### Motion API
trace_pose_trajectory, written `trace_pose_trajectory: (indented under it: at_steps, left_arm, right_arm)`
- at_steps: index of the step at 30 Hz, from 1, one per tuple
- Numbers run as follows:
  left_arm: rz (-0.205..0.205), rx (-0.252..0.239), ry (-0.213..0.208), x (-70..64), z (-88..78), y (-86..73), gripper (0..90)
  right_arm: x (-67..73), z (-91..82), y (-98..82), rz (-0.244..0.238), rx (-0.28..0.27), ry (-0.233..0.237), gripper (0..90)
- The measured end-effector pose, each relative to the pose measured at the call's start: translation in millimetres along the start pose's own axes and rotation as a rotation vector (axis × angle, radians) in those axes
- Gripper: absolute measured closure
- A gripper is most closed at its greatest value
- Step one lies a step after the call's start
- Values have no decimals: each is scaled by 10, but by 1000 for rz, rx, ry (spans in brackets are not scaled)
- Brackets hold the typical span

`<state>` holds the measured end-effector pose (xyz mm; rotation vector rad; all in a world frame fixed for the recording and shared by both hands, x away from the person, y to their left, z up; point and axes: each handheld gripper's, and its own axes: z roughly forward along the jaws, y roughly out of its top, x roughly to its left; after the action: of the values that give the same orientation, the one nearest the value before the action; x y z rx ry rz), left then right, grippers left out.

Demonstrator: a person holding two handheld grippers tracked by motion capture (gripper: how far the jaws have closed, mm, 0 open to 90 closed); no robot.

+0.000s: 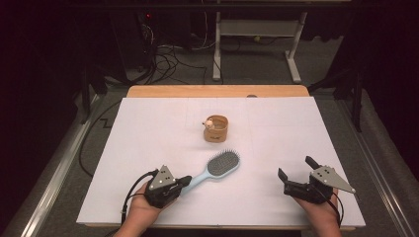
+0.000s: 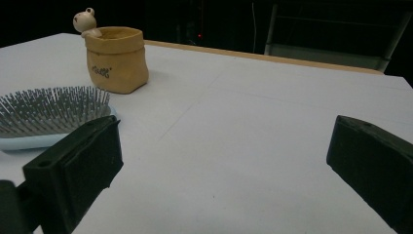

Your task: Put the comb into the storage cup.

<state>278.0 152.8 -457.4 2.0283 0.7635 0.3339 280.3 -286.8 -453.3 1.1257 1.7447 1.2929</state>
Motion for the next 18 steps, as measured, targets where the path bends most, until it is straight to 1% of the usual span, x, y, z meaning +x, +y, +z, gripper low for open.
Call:
trace_pose_trajectory:
  at_steps: [4, 5, 6, 8, 9, 11, 12, 13, 16, 17, 18]
  left_arm:
    - [-10, -36, 9, 99, -64, -17, 898]
    - [-18, -50, 10, 125, -81, -23, 875]
    - [-28, -65, 7, 149, -94, -28, 875]
    - [-30, -86, 6, 186, -117, -41, 821]
    - [-31, -97, -2, 199, -125, -49, 815]
    - [-33, -112, -7, 207, -135, -57, 754]
    - [-46, -123, -7, 213, -141, -63, 702]
    - [-63, -132, -17, 226, -143, -65, 664]
    - [-64, -138, -15, 230, -147, -62, 583]
    - [-78, -136, -18, 234, -148, -58, 536]
    - [-80, -136, -16, 238, -150, -56, 509]
  right_arm:
    - [-2, 0, 2, 0, -1, -1, 5]
    - [-4, 0, 1, 1, -1, -2, 5]
    - [-4, 0, 1, 1, -1, -2, 5]
    - [-9, 2, -1, 1, -1, -2, 5]
    - [-9, 3, -2, 3, 0, -3, 5]
    - [-7, 5, -3, 3, 1, 0, 5]
    - [-6, 4, -2, 2, 1, 0, 5]
    - [-5, 3, -2, 2, 0, -1, 5]
    - [-7, -2, 0, 5, -3, -3, 6]
    - [-11, -3, 0, 5, -2, -3, 6]
    - [-12, -2, -1, 8, -2, -5, 6]
